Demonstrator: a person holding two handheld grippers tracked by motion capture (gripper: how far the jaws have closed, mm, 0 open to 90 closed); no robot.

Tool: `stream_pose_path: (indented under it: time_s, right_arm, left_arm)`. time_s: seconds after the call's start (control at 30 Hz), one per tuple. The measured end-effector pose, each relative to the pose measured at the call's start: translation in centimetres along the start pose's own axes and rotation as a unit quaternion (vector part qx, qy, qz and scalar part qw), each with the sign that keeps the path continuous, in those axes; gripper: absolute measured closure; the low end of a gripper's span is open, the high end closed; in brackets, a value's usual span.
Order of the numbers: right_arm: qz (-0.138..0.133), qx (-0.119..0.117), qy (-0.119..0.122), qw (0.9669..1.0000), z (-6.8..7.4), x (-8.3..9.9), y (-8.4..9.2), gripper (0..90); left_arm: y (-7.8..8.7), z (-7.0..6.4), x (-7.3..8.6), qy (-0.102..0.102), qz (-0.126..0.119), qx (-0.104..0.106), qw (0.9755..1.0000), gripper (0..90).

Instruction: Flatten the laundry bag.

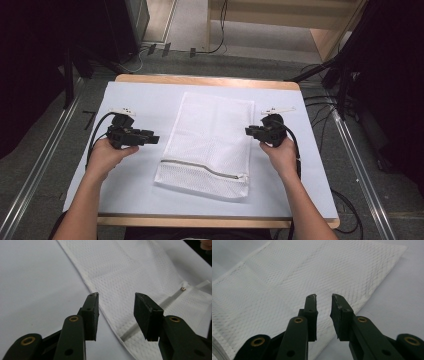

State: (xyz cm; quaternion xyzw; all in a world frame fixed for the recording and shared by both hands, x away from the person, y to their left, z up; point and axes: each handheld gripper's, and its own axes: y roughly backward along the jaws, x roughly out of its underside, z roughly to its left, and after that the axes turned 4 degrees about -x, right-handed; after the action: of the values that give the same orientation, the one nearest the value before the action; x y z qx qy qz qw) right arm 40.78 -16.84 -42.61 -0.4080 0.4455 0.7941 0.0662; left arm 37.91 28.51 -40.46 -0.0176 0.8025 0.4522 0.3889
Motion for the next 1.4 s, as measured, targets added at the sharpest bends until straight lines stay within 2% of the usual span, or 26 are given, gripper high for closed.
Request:
stream_pose_path:
  time_s: [0.2, 0.3, 0.6, 0.77, 0.9, 1.27, 1.4]
  right_arm:
    - [0.006, 0.003, 0.006, 1.0000, 0.0, 0.6, -0.2, 71.7]
    - [0.010, 0.007, 0.003, 0.9999, -0.1, 1.1, -0.2, 70.4]
    - [0.013, 0.012, -0.009, 0.9998, -0.3, 2.4, -0.2, 67.3]
    - [0.022, 0.018, -0.012, 0.9995, -0.2, 3.1, -0.6, 63.9]
    - [0.025, 0.022, -0.008, 0.9994, -0.2, 3.5, -1.0, 59.2]
    - [0.049, 0.020, -0.007, 0.9986, 0.1, 3.8, -2.3, 58.5]
    - [0.047, 0.019, -0.004, 0.9987, 0.1, 3.8, -2.5, 59.7]
  left_arm:
    - [-1.6, 0.3, -0.5, -0.001, 0.009, -0.011, 0.9999, 55.6]
    - [-2.5, 0.4, -0.9, 0.004, 0.015, -0.019, 0.9997, 55.3]
    - [-5.2, 0.8, -2.0, -0.005, 0.031, -0.033, 0.9990, 55.1]
    - [-6.6, 1.2, -2.4, -0.001, 0.036, -0.050, 0.9981, 53.5]
    - [-7.3, 1.3, -2.4, -0.001, 0.034, -0.058, 0.9977, 52.5]
    - [-8.4, 1.0, -2.4, -0.004, 0.032, -0.062, 0.9975, 51.9]
    - [-8.8, 0.4, -2.4, -0.021, 0.034, -0.061, 0.9973, 55.5]
